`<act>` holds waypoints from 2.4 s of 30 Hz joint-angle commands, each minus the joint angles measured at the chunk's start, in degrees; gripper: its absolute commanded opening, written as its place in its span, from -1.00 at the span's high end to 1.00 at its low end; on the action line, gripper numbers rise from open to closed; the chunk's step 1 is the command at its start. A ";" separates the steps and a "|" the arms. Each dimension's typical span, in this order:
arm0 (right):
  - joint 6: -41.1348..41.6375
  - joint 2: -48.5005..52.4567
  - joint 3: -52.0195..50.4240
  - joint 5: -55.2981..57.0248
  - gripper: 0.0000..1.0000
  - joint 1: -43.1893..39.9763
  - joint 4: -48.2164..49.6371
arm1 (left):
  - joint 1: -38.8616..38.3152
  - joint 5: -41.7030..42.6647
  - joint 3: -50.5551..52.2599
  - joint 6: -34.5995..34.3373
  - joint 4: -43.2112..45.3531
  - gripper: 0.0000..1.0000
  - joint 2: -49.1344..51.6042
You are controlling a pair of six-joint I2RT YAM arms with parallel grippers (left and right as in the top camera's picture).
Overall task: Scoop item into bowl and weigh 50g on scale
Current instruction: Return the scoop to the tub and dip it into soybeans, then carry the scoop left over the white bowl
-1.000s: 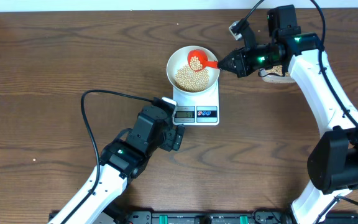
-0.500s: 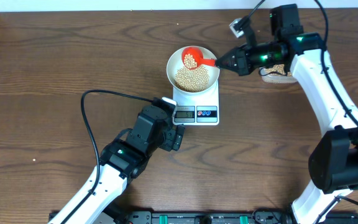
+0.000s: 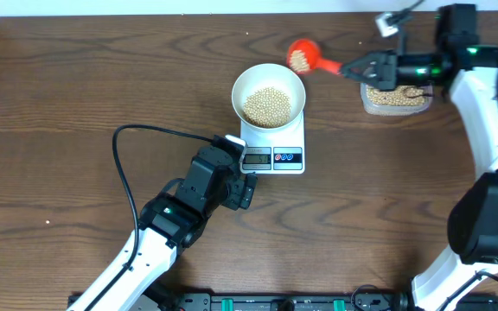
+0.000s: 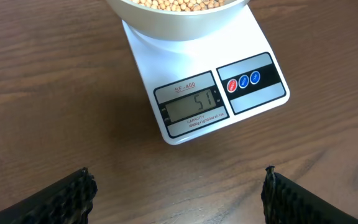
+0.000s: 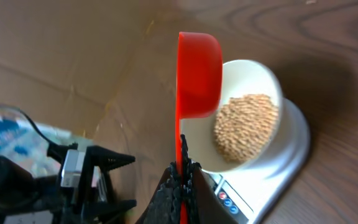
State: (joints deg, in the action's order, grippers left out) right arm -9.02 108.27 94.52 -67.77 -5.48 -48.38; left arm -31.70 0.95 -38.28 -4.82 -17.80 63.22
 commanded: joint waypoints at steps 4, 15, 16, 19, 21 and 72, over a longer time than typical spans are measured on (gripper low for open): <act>-0.61 -2.23 1.42 4.79 0.98 -12.13 -6.40 | 0.13 -0.31 -0.09 0.28 -0.13 -0.75 0.11; -2.43 -2.91 1.42 29.29 0.97 -17.03 -10.60 | 0.13 -0.31 -0.09 0.28 -0.11 -0.75 0.11; -2.43 -2.91 1.42 31.87 0.97 -15.74 -10.64 | 0.13 -0.31 -0.09 0.28 -0.11 -0.75 0.11; -2.38 -2.91 1.42 41.29 0.97 -11.67 -10.78 | 0.13 -0.31 -0.09 0.28 -0.11 -0.75 0.11; -2.16 -2.95 1.42 48.61 0.97 -8.61 -10.99 | 0.13 -0.31 -0.09 0.28 -0.11 -0.75 0.11; -3.63 -4.35 2.23 30.16 0.98 23.82 4.46 | 0.13 -0.31 -0.09 0.28 -0.13 -0.75 0.11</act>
State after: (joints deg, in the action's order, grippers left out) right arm -10.85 103.09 96.05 -35.16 16.80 -43.40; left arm -31.70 0.95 -38.28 -4.82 -17.80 63.22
